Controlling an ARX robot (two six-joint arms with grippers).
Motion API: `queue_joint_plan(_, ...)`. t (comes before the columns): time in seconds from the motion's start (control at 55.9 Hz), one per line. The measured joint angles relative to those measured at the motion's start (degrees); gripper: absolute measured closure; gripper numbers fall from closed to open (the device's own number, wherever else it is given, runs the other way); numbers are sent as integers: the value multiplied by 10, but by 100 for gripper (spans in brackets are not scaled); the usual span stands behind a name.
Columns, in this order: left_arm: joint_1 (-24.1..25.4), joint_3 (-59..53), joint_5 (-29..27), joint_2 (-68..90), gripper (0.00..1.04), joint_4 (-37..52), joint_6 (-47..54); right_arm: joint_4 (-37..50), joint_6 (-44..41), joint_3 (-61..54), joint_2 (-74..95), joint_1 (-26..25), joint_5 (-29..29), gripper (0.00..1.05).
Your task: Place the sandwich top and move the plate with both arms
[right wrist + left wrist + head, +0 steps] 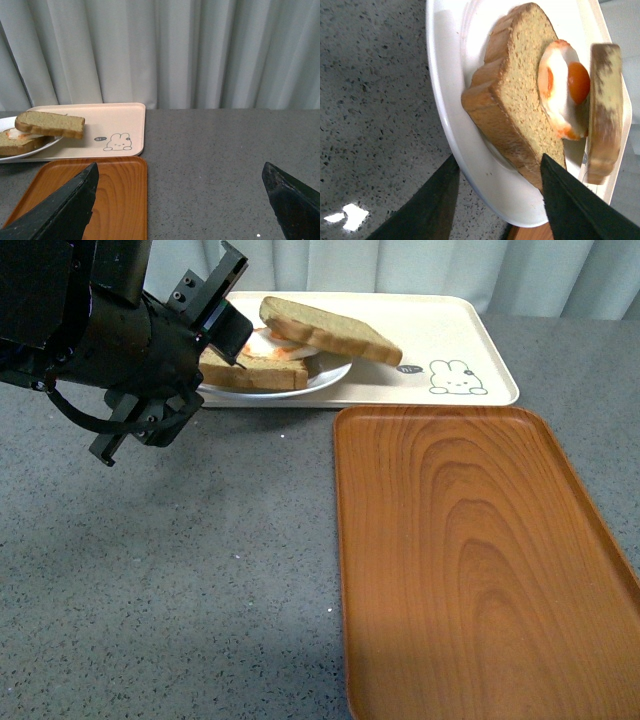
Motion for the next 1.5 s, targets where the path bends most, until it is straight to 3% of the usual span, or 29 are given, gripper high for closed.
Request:
queue_joint_plan(0.34, 50, -27, -36, -11, 5, -28, 46, 0, 0, 0, 0, 0, 0, 9)
queue_joint_plan(0.662, 102, -68, -70, -62, 6, -55, 96, 0, 0, 0, 0, 0, 0, 9)
queue_joint_plan(0.823, 121, -98, -59, -106, 6, -52, 111, 0, 0, 0, 0, 0, 0, 9)
queue_joint_plan(0.859, 128, -118, -35, -106, 10, 0, 143, 0, 0, 0, 0, 0, 0, 9)
queue_joint_plan(0.949, 146, -212, 44, -113, 24, 255, 290, 0, 0, 0, 0, 0, 0, 9)
queue_joint_plan(1.056, 164, -328, 77, -186, 42, 457, 480, 0, 0, 0, 0, 0, 0, 9)
queue_joint_plan(1.146, 191, -392, 102, -285, 58, 489, 563, 0, 0, 0, 0, 0, 0, 9)
queue_joint_plan(1.271, 201, -501, 103, -436, 81, 405, 605, 0, 0, 0, 0, 0, 0, 9)
queue_joint_plan(1.36, 201, -557, 105, -649, 101, 222, 615, 0, 0, 0, 0, 0, 0, 9)
queue_joint_plan(1.504, 201, -557, 104, -983, 101, -81, 620, 0, 0, 0, 0, 0, 1, 9)
